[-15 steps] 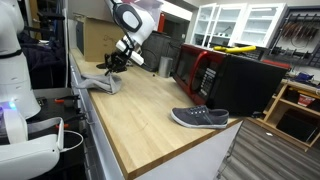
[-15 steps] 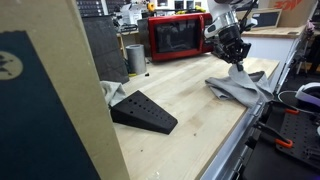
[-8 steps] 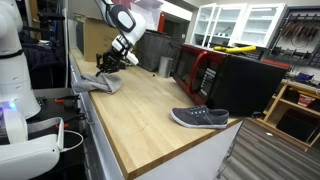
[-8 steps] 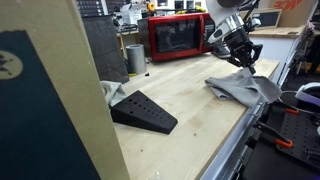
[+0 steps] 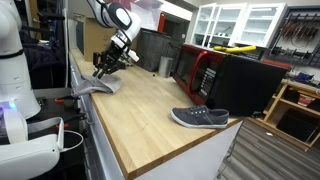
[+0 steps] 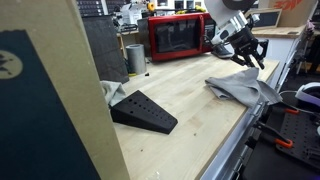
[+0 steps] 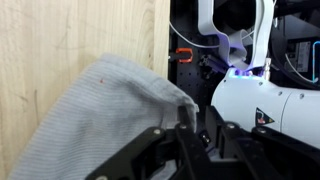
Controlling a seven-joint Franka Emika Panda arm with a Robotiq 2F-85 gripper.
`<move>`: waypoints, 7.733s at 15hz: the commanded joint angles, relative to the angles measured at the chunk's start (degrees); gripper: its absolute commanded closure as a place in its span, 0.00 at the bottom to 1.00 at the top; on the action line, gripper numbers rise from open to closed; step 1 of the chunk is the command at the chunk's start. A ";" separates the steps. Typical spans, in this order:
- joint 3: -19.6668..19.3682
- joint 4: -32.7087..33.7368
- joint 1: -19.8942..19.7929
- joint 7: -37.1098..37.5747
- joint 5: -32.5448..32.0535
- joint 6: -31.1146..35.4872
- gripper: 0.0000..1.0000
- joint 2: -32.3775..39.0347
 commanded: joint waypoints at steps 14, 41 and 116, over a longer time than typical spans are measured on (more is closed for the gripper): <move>-1.87 6.07 -1.08 1.63 15.34 2.95 0.00 4.59; 1.29 3.01 -0.89 8.22 16.49 -14.26 0.00 5.16; -0.69 5.46 -9.33 61.49 25.64 48.40 0.00 9.63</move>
